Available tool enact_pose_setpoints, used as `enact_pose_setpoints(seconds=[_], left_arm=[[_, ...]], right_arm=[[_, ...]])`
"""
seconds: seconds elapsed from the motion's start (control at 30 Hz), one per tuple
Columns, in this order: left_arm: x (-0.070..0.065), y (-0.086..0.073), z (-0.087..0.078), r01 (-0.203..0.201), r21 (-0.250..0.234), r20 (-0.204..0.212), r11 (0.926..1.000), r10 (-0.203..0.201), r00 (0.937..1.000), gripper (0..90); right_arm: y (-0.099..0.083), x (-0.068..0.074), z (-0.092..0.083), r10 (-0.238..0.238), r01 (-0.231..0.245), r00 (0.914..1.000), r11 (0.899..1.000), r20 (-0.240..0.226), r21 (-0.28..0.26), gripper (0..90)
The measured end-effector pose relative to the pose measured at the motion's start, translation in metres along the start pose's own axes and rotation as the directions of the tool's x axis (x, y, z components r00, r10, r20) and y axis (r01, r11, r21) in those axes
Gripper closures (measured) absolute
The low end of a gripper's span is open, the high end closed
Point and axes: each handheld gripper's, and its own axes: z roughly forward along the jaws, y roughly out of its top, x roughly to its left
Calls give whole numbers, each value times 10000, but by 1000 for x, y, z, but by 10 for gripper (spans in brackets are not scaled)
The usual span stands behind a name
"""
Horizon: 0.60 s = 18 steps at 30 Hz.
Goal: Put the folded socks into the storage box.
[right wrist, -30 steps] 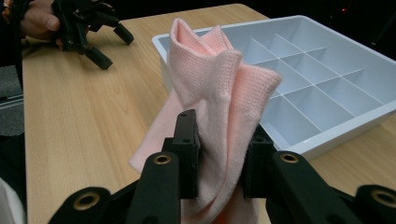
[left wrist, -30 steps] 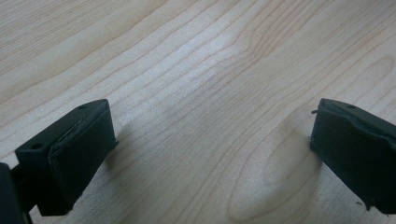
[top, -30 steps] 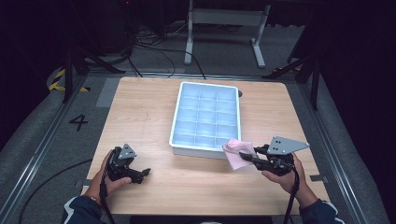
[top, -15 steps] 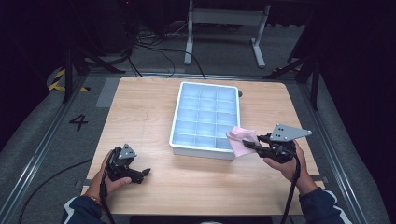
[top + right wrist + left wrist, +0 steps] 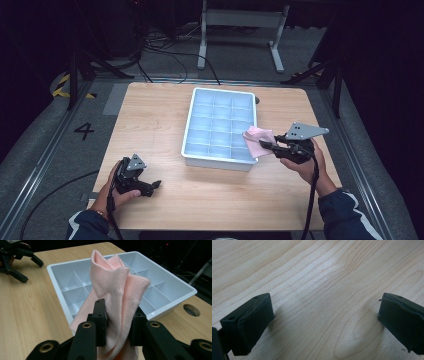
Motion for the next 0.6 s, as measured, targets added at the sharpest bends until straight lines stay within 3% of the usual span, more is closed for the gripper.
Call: enact_pose_setpoints(seconds=[0.17, 0.6], left_arm=[[0, 0, 0, -1, 9, -8, 10000, 1, 10000, 3], [0, 0, 0, 0, 9, -9, 10000, 0, 10000, 2]], right_arm=[[5, -4, 4, -148, 144, 9996, 9998, 242, 151, 724], [17, -14, 22, -306, 278, 9989, 9966, 354, 776, 724]])
